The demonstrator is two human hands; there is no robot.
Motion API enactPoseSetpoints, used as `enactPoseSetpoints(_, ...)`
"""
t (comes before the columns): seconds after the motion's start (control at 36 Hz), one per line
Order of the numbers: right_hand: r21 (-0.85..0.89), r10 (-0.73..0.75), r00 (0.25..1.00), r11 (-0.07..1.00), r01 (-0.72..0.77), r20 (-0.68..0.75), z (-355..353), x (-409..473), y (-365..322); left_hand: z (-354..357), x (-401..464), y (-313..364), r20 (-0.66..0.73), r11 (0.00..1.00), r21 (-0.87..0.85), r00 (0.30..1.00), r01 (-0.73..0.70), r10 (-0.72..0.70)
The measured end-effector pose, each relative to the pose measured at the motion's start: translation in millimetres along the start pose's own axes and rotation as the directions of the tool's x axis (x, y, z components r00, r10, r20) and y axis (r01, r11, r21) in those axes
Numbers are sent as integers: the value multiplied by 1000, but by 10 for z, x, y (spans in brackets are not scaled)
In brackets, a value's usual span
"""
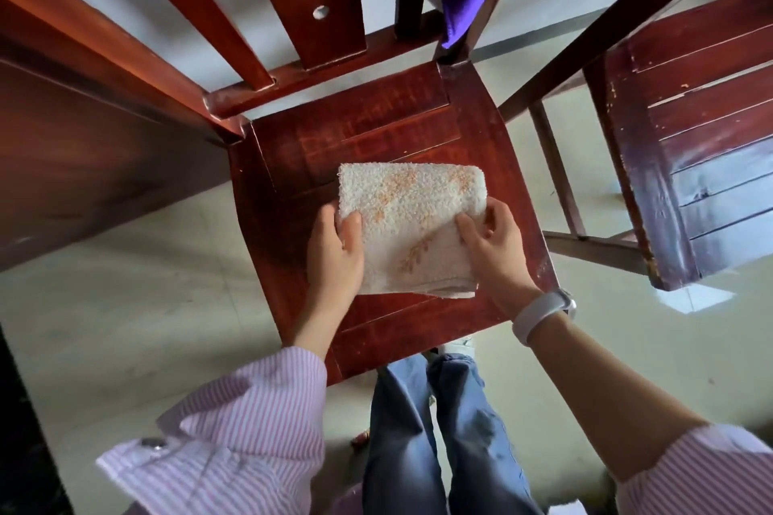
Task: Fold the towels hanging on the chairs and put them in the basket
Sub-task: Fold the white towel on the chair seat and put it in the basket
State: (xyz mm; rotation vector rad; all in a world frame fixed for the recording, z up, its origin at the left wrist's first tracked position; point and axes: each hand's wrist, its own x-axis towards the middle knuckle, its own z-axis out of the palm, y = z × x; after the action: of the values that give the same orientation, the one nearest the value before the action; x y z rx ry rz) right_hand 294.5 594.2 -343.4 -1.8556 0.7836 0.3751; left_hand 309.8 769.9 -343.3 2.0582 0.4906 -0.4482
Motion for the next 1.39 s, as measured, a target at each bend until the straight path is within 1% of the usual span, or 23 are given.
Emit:
enactPoseSetpoints(0.06,-2,-34,999,999,34,-8,-72,-107,-34,19,-127,69,-86,996,46,993,-79,83)
enactPoseSetpoints(0.14,10,-86,996,996,87,-32,-221,-322,-93,26,-333,255,-115,985,106,982,-138,150)
enactPoseSetpoints(0.31,12,-145,971,989,150,-188,-794,-816,-233,56,-835,819,-32,963,161,974,-216,224)
enactPoseSetpoints(0.39,-5,-174,953,984,178,-247,-1083,-1012,-309,109,-1006,1086,-7,964,172,978,-203,207)
enactPoseSetpoints(0.44,17,-156,946,986,167,-283,-1362,-1152,-355,190,-1139,1313,27,955,200,975,-220,220)
enactPoseSetpoints(0.58,147,-68,901,979,144,-428,-2132,-1379,-275,607,-1504,1972,142,905,250,938,-343,316)
enactPoseSetpoints(0.75,343,70,835,928,146,-546,-3284,-1605,49,1449,-2172,2813,295,837,227,855,-497,427)
enactPoseSetpoints(0.89,374,118,764,912,170,-634,-4419,-1895,478,2326,-2902,3386,377,781,230,793,-580,478)
enactPoseSetpoints(0.94,372,132,727,911,180,-674,-4870,-2033,641,2693,-3189,3592,425,760,196,752,-620,504)
enactPoseSetpoints(1.03,365,162,656,912,185,-737,-5481,-2230,885,3196,-3609,3895,505,710,153,672,-688,542)
enactPoseSetpoints(1.06,359,170,626,914,188,-761,-5721,-2293,996,3416,-3769,4023,533,688,130,635,-714,558)
enactPoseSetpoints(1.11,351,175,605,918,185,-777,-5955,-2325,1091,3645,-3905,4175,558,668,99,597,-738,576)
enactPoseSetpoints(1.17,374,211,552,906,200,-807,-6308,-2351,1210,4001,-4068,4392,604,627,51,524,-777,600)
enactPoseSetpoints(1.25,390,245,483,893,225,-840,-6870,-2307,1381,4592,-4250,4730,655,575,10,440,-818,614)
enactPoseSetpoints(1.39,387,262,433,893,230,-862,-7812,-2076,1628,5582,-4444,5268,683,520,-24,366,-854,632)
